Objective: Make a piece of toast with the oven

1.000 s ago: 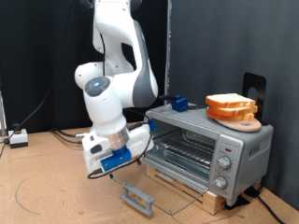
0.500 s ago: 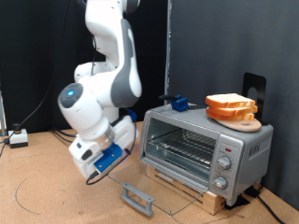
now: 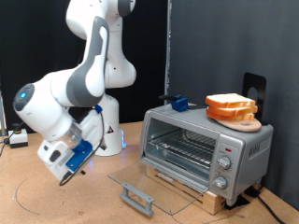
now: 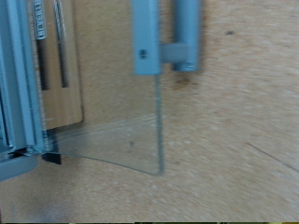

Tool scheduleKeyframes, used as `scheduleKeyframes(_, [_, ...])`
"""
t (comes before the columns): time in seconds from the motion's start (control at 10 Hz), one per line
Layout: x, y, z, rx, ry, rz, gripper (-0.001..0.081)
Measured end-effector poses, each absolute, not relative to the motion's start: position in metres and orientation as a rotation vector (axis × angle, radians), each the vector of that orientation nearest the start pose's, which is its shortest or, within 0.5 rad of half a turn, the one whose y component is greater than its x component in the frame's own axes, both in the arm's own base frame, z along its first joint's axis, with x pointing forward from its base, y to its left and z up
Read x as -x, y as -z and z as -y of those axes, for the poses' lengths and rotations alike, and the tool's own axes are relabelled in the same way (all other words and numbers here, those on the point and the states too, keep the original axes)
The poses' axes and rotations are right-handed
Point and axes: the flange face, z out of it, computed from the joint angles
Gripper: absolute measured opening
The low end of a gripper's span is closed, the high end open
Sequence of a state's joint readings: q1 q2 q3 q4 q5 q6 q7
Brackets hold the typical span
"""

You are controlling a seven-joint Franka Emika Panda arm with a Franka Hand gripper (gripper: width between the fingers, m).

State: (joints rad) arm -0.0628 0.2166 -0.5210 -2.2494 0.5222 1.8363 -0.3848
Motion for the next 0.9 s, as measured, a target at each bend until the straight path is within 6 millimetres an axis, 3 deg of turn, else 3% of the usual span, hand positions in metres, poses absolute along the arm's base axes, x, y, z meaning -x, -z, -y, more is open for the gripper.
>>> scheduleKeyframes(0.2, [-0.413,-0.257,0.253,2.455,-0.431,-0.727,0.0809])
scheduleKeyframes(0.3, [-0.413,-0.256,0.252,2.455,-0.432,-0.718,0.0809])
scheduleKeyframes(0.5, [-0.411,-0.263,0.234,2.377,-0.453,-0.582,0.0809])
scheduleKeyframes(0.9, [-0.407,-0.304,0.198,2.237,-0.414,-0.263,0.0809])
